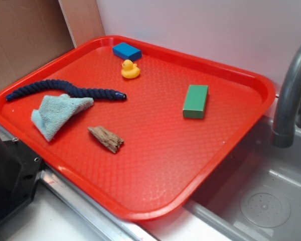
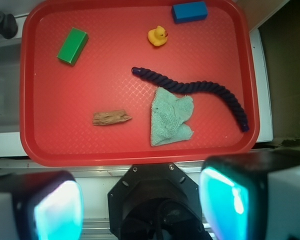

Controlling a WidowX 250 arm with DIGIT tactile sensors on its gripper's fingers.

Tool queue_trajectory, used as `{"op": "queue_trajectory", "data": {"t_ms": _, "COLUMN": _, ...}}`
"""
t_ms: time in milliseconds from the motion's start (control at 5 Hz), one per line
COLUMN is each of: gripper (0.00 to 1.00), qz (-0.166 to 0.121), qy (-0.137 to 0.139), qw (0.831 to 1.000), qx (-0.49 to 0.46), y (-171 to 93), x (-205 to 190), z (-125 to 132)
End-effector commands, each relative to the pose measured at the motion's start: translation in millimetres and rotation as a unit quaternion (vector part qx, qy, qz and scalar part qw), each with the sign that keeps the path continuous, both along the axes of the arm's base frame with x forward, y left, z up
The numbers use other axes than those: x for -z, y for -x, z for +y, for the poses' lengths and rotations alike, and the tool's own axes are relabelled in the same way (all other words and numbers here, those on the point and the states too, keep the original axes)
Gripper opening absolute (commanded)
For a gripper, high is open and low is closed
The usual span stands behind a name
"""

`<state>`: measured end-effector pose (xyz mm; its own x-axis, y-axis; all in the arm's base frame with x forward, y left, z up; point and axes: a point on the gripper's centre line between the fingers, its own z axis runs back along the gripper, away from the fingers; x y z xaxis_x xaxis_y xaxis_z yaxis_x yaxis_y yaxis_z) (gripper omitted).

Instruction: Grab the green block.

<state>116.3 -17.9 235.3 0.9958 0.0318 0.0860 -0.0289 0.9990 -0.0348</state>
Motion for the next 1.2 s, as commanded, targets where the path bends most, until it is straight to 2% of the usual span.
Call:
{"op": "queue_trajectory", "data": {"t_ms": 0, "gripper": 1.0, "qz": 0.0, "qy": 0.0, "qw": 1.0, "qx": 0.0, "y": 0, "x": 0, "z": 0}}
{"op": "queue_trajectory", "data": {"t_ms": 200, "gripper": 1.0, "qz": 0.006, "qy": 0.009, "qw": 1.0, "qx": -0.019, "y": -50, "x": 35, "z": -19}}
{"op": "queue_trajectory", "data": {"t_ms": 400, "gripper": 1.0, "qz": 0.045, "qy": -0.007, "qw": 0.997, "qx": -0.058, "y": -82, "x": 64, "z": -28}}
{"op": "queue_trajectory", "data": {"t_ms": 600, "gripper": 1.0, "qz": -0.004, "qy": 0.008, "qw": 0.985, "qx": -0.171, "y": -117, "x": 88, "z": -34}}
{"op": "queue_trajectory", "data": {"t_ms": 800, "gripper": 1.0, "qz": -0.002, "qy": 0.045, "qw": 0.965, "qx": -0.258, "y": -143, "x": 118, "z": -37}}
{"op": "queue_trajectory", "data": {"t_ms": 1000, "gripper": 1.0, "qz": -0.001, "qy": 0.039, "qw": 0.967, "qx": -0.25, "y": -160, "x": 148, "z": -50}}
